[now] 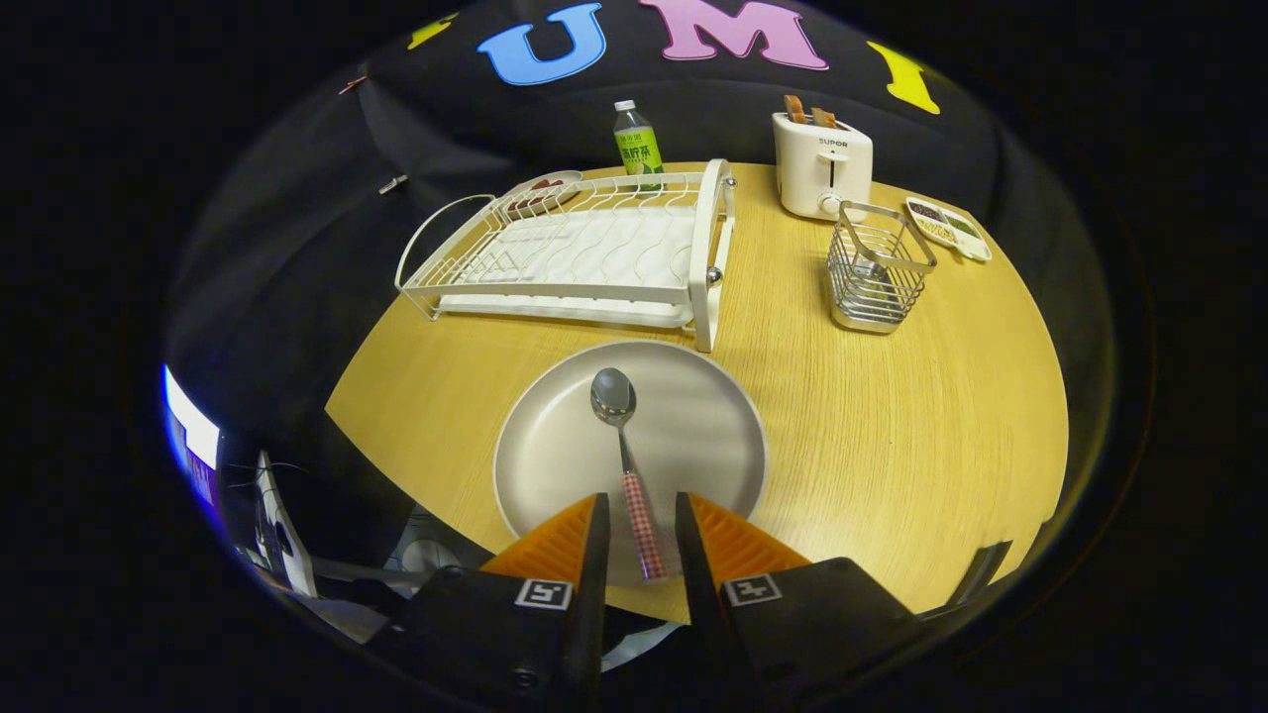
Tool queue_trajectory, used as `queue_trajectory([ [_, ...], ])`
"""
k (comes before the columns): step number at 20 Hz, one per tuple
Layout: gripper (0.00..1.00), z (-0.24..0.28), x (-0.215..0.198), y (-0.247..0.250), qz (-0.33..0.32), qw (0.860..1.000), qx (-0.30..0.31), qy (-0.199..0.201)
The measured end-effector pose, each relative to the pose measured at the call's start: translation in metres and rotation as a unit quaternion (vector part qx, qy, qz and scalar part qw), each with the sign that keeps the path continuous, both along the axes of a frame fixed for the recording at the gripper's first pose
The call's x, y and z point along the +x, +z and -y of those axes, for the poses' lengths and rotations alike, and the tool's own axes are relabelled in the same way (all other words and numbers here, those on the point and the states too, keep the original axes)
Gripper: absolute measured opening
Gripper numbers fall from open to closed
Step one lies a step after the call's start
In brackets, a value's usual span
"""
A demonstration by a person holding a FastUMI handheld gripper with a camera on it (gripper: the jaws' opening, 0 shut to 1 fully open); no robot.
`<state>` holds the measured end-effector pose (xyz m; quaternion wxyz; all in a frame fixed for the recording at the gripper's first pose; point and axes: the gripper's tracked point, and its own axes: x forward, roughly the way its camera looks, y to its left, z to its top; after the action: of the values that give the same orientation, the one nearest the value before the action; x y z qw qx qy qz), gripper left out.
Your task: Take the plate from the dish rack, then take the spoon from the basket and place it into the plate.
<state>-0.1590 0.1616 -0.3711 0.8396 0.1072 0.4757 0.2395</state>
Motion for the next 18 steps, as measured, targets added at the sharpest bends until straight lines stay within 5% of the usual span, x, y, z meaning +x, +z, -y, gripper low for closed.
queue_trajectory([
  [2, 0.64, 0.001, 0.001, -0.001, 0.002, 1.000, -0.002, -0.002],
  [7, 0.94, 0.002, 0.003, 0.002, 0.002, 1.000, -0.007, -0.003],
  [13, 0.97, 0.025, 0.047, 0.072, 0.089, 0.995, -0.019, -0.030],
  [18, 0.97, 0.064, 0.110, 0.186, 0.224, 0.970, -0.036, -0.093],
])
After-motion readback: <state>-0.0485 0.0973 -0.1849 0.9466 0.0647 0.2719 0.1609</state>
